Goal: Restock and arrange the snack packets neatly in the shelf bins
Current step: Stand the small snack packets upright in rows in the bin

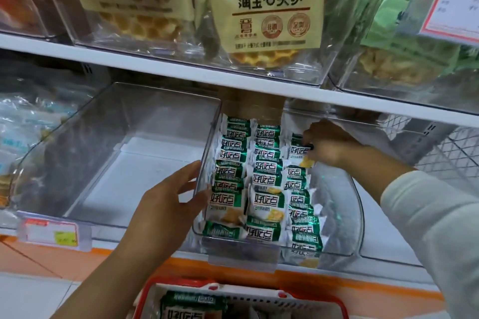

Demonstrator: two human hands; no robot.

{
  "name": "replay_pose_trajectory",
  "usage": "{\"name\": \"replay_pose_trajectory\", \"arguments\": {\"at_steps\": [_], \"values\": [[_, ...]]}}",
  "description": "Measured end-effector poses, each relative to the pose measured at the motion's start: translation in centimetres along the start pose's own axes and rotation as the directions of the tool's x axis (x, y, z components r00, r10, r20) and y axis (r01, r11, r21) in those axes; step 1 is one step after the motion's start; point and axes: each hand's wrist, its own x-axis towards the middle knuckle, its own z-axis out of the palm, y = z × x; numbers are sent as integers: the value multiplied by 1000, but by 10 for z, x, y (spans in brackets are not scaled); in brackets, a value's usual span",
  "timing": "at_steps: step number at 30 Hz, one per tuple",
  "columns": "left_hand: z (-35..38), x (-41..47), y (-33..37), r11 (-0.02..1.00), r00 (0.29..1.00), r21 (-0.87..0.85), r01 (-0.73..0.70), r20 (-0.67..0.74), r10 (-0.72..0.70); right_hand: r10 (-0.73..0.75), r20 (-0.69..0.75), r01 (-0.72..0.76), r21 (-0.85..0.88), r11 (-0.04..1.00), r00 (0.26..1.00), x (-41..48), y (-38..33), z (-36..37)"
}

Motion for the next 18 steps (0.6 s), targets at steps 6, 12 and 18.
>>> {"name": "replay_pose_trajectory", "arguments": {"at_steps": [6,12,18], "values": [[1,1,-5,1000,1000,16,-12,9,12,-11,-24,14,135,991,1000,2,4,0],[-1,1,-8,1000,999,-12,-10,35,11,54,-10,-54,40,998,998,14,-6,5],[1,1,-9,998,999,-50,-46,27,47,76,-33,-74,63,995,997,1,-15,6]]}}
